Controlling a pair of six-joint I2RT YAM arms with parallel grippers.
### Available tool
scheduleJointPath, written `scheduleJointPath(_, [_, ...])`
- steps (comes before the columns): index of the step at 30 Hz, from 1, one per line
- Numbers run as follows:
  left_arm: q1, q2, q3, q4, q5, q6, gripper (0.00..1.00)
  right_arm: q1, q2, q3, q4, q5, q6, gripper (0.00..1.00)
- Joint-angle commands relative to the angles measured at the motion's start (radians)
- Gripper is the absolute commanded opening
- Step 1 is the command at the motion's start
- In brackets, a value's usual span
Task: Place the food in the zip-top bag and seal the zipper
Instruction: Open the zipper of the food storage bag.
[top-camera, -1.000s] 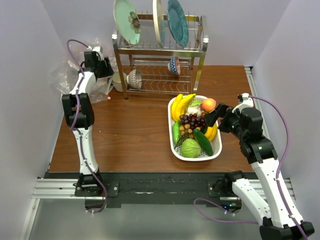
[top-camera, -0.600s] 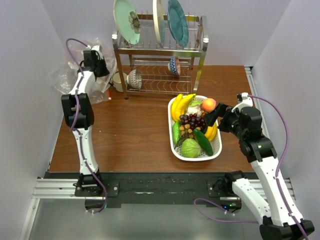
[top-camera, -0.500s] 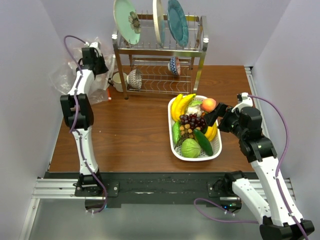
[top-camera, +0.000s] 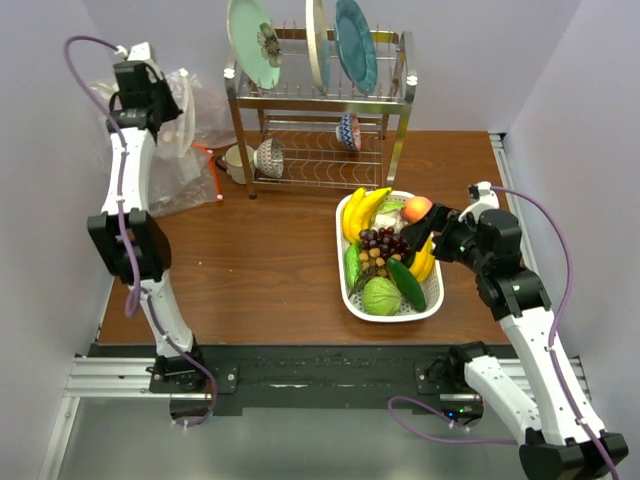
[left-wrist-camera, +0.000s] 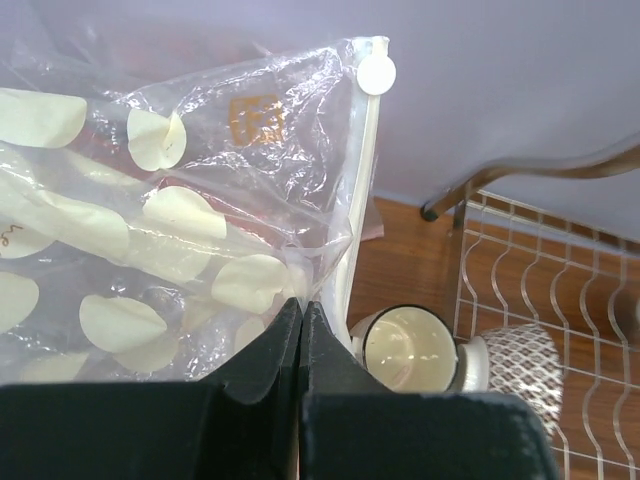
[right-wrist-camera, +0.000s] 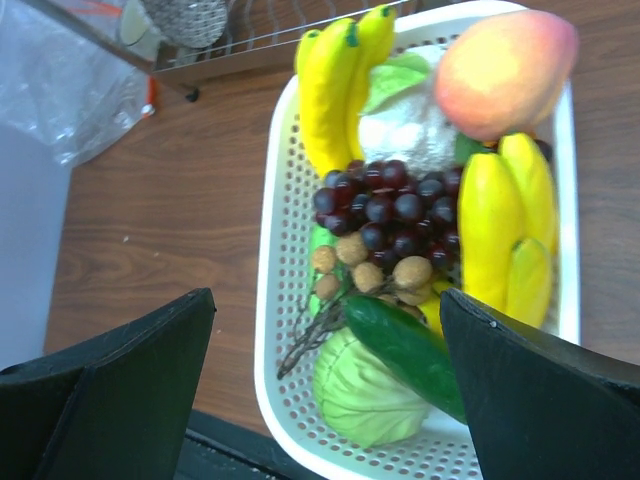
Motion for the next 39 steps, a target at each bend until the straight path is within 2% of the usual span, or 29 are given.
scheduleJointPath(1, [0.017, -0.239, -0.109, -0.022, 0.076, -0.052, 0.00, 0.005, 0.050, 0.046, 0.108, -0.186, 0.011, 0.99])
scheduleJointPath(8, [0.020, -0.520, -0.348, -0.023, 0.212, -0.111, 0.00, 0.064, 0.156, 0.109, 0.163, -0.251, 0.026, 0.96])
scheduleJointPath(14, [0.021, -0.758, -0.575, 0.008, 0.370, -0.146, 0.00, 0.193, 0.248, 0.160, 0.249, -0.262, 0.063, 0.94])
scheduleJointPath(21, [0.021, -1.018, -0.926, 0.168, 0.636, -0.282, 0.00, 0.365, 0.378, 0.235, 0.335, -0.225, 0.102, 0.91])
scheduleJointPath(23, [0.021, -1.060, -1.006, 0.217, 0.693, -0.325, 0.00, 0.423, 0.421, 0.253, 0.375, -0.222, 0.108, 0.83])
scheduleJointPath(32, [0.020, -1.211, -1.212, 0.356, 0.803, -0.462, 0.00, 0.615, 0.588, 0.367, 0.416, -0.103, 0.108, 0.84])
scheduleJointPath(39, [0.020, -1.277, -1.304, 0.409, 0.840, -0.496, 0.00, 0.695, 0.701, 0.472, 0.418, -0.039, 0.095, 0.80])
